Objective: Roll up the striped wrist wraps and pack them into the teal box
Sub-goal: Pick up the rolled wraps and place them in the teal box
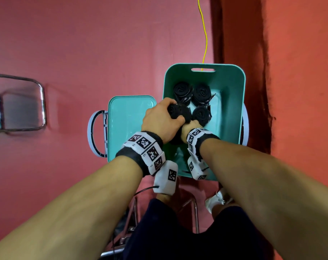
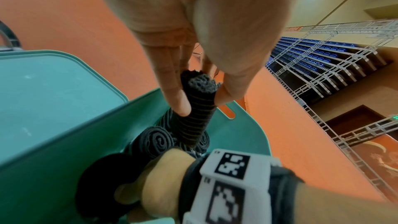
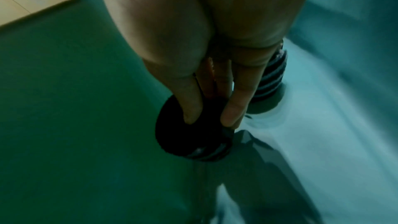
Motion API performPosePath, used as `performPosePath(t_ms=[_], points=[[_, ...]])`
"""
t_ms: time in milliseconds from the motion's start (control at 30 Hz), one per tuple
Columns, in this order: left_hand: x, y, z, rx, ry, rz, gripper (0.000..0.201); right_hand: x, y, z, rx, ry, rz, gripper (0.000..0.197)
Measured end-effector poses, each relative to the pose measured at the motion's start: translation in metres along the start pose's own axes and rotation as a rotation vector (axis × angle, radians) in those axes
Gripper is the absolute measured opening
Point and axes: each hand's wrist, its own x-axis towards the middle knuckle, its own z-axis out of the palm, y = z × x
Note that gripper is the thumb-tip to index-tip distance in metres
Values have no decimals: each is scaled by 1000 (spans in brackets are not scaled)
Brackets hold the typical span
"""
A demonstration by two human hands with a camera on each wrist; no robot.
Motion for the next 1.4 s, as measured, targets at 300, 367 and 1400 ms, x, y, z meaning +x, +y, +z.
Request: performPosePath(t_ms=[300, 367, 1400], points=[[3, 13, 4, -6, -9, -15, 41, -19, 7, -24, 0, 20, -34, 37], [4, 23, 3, -13, -6, -7, 39, -34, 14, -38, 0, 27, 43, 39], [27, 40, 75, 307, -268, -15, 57, -101, 57, -80, 232, 338, -40, 36]])
